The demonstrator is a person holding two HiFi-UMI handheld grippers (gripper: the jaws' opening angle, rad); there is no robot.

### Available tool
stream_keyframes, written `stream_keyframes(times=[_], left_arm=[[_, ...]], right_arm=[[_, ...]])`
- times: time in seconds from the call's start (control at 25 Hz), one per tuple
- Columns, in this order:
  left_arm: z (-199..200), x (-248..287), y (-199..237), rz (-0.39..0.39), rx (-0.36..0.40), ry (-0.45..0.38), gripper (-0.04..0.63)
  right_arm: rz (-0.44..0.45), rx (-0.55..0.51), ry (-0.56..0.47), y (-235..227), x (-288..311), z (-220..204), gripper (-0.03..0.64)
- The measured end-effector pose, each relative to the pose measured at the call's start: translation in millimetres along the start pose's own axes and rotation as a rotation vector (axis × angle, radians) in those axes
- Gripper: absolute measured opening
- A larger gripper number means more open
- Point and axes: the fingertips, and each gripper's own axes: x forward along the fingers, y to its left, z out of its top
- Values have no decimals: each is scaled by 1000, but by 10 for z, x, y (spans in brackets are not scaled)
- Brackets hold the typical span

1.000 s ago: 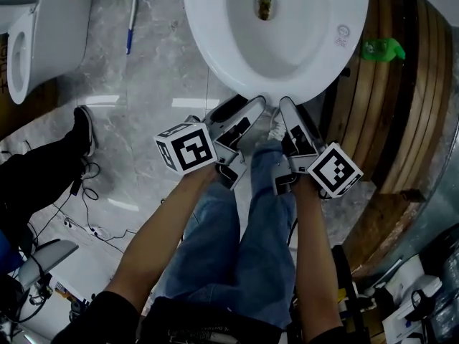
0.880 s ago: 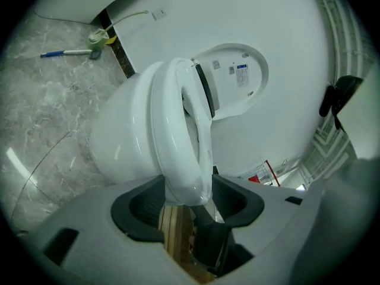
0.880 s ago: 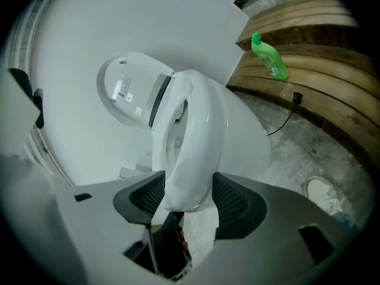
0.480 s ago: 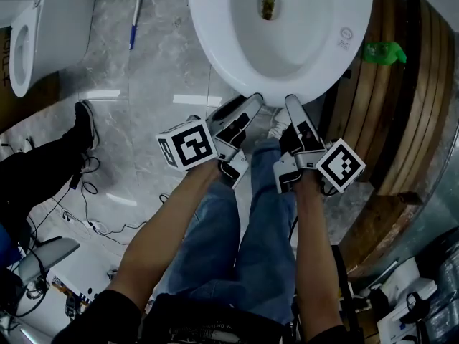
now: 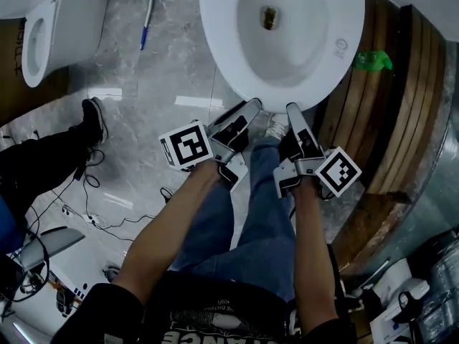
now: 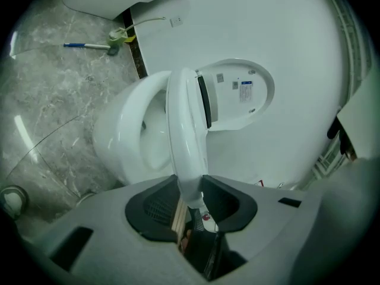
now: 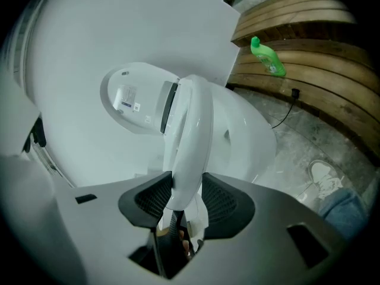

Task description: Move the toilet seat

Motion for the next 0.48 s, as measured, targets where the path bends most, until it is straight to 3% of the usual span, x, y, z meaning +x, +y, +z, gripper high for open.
stream_keyframes(times=[0.48], left_arm=[[104, -270, -992, -59, -34, -62, 127]], right_arm=[[44, 76, -50, 893, -374, 236, 141]])
